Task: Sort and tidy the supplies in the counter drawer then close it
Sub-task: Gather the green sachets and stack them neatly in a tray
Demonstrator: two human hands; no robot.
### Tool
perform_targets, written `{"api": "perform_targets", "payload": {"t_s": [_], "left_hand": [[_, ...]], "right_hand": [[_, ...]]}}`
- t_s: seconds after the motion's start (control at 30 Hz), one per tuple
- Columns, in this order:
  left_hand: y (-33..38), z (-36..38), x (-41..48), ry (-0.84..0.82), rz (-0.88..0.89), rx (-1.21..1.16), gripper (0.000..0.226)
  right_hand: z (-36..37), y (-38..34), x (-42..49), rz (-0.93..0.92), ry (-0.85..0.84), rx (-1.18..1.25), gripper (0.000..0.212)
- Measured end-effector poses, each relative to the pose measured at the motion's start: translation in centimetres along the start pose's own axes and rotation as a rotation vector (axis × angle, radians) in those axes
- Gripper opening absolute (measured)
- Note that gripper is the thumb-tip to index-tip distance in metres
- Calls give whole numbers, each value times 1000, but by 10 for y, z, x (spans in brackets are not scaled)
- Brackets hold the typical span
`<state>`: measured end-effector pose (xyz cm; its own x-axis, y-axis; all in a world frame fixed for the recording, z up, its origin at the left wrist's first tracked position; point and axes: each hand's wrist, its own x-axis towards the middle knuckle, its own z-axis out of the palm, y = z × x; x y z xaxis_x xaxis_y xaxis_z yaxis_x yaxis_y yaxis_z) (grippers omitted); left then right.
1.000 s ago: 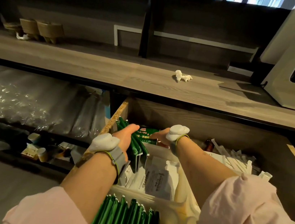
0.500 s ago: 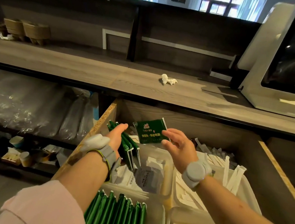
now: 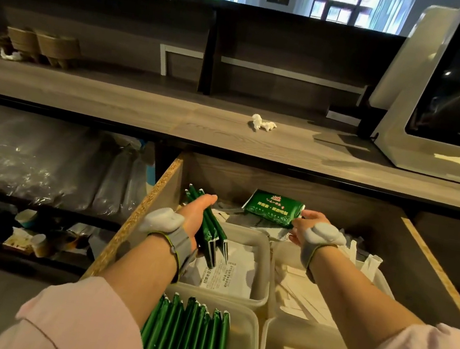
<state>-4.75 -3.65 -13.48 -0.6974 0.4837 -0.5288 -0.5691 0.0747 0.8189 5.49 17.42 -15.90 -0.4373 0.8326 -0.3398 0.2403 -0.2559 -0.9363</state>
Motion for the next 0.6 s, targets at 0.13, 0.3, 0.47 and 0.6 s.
{"api": "perform_targets", "payload": {"t_s": [0.13,0.3,0.47,0.6], "left_hand": [[0,2,4,-28,2,17,51],[-5,6,4,-18,-5,16,46],[-3,6,0,-41,-3,35,48],[-5,6,2,-6,19,17,47]], "right_hand": [[-4,-6,7,-92,-46,-321,53],[-1,1,7,-193,51,-498,29],[-5,-8,-8,-254,48,-1018,21],[3,-8,-11,-375,-3,-1148,30]]}}
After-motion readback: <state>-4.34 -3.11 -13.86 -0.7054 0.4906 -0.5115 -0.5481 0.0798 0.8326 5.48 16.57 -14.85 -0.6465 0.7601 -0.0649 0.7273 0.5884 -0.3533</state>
